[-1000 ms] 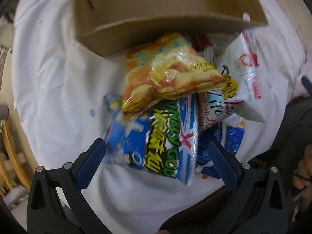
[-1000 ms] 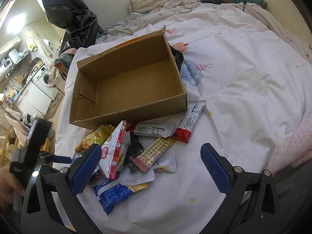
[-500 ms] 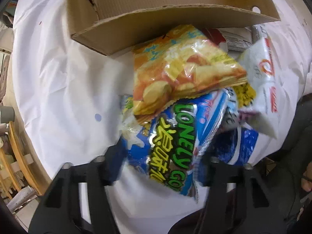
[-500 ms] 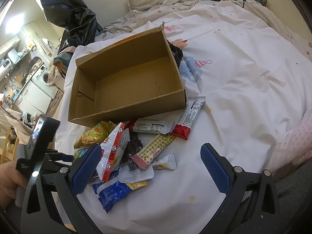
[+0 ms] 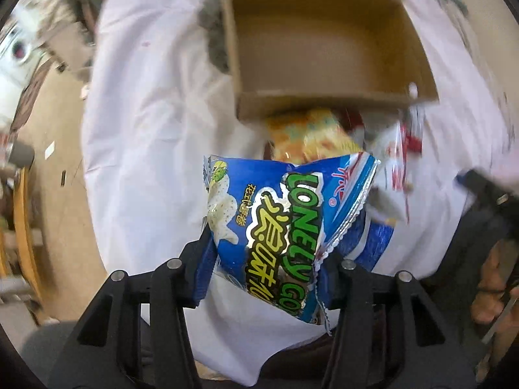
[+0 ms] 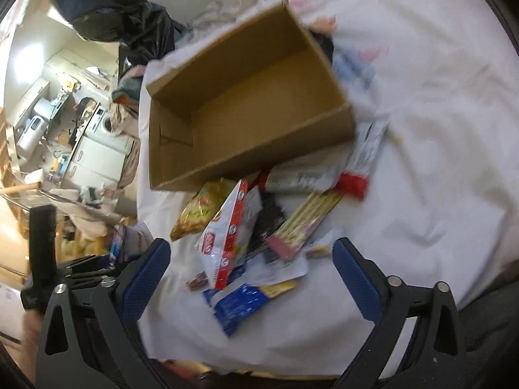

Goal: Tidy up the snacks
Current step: 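Grasp the blue chip bag with the left tool while the right tool grasps the red-white wafer pack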

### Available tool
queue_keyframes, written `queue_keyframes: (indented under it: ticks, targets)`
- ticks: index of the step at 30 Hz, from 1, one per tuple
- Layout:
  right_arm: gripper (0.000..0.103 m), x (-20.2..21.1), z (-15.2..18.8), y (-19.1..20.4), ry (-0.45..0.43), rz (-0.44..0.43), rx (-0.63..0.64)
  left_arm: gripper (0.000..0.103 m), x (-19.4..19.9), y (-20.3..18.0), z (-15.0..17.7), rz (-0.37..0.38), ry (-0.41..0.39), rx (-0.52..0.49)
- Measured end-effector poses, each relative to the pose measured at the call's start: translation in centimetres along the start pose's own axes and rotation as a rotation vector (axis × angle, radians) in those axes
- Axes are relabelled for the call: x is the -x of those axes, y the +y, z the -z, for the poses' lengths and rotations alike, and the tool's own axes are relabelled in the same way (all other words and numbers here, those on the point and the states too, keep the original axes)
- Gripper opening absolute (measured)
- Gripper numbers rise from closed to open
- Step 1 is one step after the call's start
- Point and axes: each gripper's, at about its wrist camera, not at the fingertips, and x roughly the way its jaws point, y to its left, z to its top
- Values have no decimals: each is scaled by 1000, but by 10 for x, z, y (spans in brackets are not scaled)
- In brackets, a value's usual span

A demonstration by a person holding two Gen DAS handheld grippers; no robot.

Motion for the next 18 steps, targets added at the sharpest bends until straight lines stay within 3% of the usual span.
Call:
queue_keyframes:
  ticks: [1, 4, 7, 9, 12, 14, 18]
  targets:
    - [90, -8, -2, 1, 29, -16, -12, 48, 2, 1, 1, 3, -21, 30]
    - [81, -29, -6, 8, 84, -46, -28, 48, -1, 8, 5, -17, -53, 84]
    - [79, -47, -8, 16, 111, -36, -31, 48, -15, 3, 10, 8, -51, 129]
    - [77, -59, -7, 17, 129, -28, -49, 48, -15, -2, 11, -26, -72, 111]
    - [63, -74, -5, 14, 152, -21, -76, 48, -11, -4, 10, -45, -102, 94]
    - [43, -78, -3, 12, 167, -49, -89, 48, -12, -4, 12, -48, -107, 89]
    - [28, -76, -1, 22, 182, -67, -20, 48, -14, -1, 10, -28, -103, 100]
